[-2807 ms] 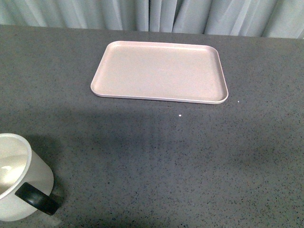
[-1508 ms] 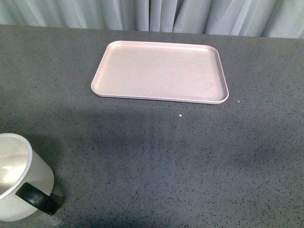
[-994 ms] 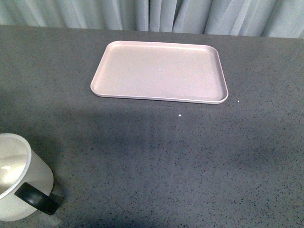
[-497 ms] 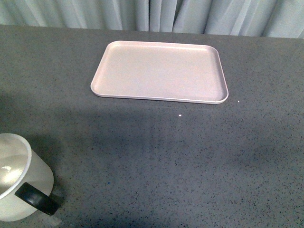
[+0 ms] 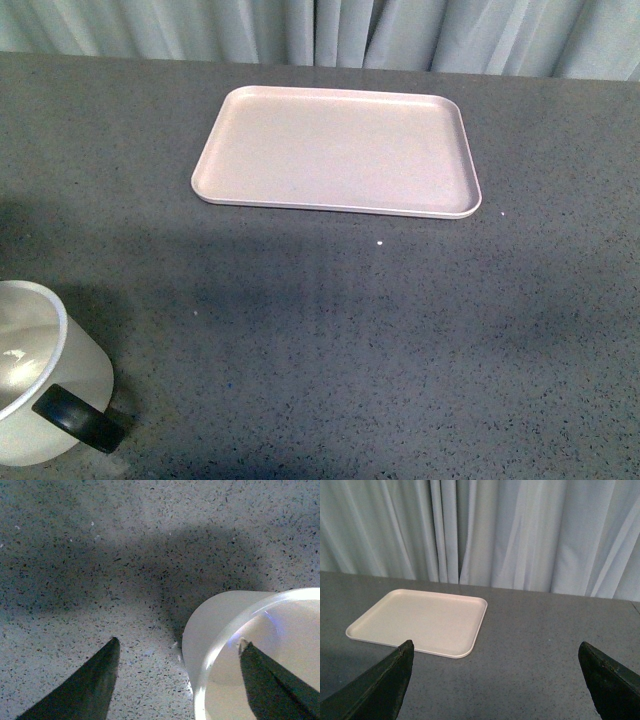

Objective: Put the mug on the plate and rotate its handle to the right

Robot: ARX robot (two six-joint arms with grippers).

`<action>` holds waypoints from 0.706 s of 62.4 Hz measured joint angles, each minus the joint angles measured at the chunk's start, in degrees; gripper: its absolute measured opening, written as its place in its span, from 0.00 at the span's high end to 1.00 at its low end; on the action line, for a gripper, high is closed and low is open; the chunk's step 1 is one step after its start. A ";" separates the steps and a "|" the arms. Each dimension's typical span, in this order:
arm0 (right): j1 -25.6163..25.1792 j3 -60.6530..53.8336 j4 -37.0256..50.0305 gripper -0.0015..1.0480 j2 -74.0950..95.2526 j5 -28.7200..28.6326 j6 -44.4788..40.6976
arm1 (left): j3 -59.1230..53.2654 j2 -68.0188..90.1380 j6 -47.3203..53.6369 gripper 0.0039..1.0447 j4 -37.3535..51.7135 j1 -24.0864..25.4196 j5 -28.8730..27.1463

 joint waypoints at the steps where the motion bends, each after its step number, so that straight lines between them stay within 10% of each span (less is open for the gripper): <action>1: 0.00 0.00 0.00 0.09 0.00 0.00 0.00 | 0.00 0.00 0.00 0.51 0.00 -0.11 -0.09; 22: 0.00 0.00 0.00 0.09 0.00 0.00 0.00 | 0.59 -1.18 -0.94 0.98 -2.25 -1.25 -0.79; 44: 0.00 0.00 0.00 0.09 0.00 0.00 0.00 | 11.21 -1.81 -6.16 0.98 -8.00 -4.04 0.00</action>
